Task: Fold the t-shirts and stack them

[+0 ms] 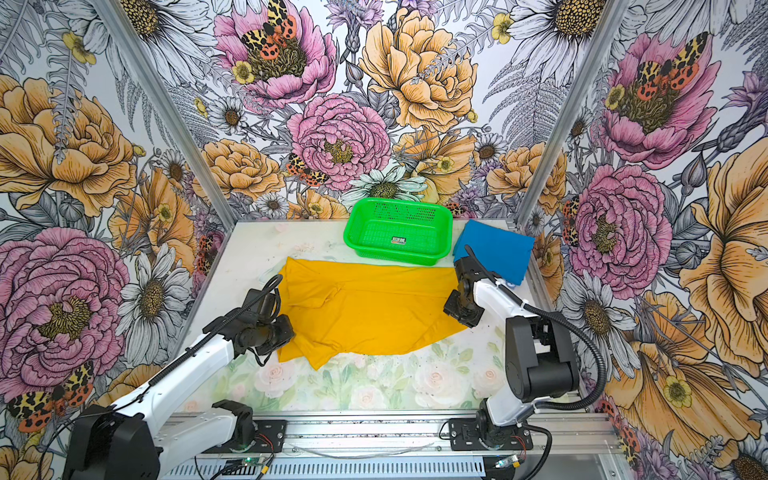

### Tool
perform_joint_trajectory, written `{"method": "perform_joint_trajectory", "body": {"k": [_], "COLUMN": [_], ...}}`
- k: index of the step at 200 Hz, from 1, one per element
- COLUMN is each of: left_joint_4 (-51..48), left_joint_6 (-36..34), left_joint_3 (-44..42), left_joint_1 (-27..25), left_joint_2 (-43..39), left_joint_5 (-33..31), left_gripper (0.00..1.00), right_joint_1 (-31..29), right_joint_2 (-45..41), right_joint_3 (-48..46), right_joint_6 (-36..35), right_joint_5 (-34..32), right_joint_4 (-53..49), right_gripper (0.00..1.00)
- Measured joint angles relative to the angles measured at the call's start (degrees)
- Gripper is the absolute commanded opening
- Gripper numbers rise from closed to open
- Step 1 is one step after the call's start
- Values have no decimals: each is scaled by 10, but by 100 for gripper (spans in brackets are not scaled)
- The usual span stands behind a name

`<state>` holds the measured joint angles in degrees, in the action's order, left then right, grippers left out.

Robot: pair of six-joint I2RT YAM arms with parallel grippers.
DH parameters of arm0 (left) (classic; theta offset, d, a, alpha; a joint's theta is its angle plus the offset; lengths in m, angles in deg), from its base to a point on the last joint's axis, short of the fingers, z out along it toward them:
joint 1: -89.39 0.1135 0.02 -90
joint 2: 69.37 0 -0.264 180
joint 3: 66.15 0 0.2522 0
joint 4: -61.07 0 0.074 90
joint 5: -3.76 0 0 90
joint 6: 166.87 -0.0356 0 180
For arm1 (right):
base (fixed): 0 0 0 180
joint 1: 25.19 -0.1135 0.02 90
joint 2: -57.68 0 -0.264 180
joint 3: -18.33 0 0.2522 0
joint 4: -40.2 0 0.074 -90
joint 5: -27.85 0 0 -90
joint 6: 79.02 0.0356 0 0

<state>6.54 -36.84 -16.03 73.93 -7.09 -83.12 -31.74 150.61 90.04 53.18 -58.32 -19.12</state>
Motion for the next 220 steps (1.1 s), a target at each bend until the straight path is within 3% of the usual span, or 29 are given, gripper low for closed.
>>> {"method": "perform_joint_trajectory", "body": {"k": [65, 137, 150, 199, 220], "left_joint_4": [3, 6, 7, 8, 8], "left_joint_6": [-2, -2, -5, -8, -10], "left_joint_3": [0, 0, 0, 0, 0], "left_joint_1": [8, 20, 21, 23, 25], "left_joint_2": [1, 1, 1, 1, 1], "left_joint_5": [0, 1, 2, 4, 8], "left_gripper": [0, 0, 0, 0, 0], "right_joint_1": [0, 0, -1, -2, -1], "right_joint_2": [110, 129, 130, 132, 123], "right_joint_3": [78, 98, 99, 101, 96], "right_joint_6": [-31, -33, -33, -34, -33], "right_joint_5": [-4, -7, -8, -9, -11], "right_joint_4": [13, 15, 15, 17, 17], "right_gripper": [41, 40, 35, 0, 0]}}
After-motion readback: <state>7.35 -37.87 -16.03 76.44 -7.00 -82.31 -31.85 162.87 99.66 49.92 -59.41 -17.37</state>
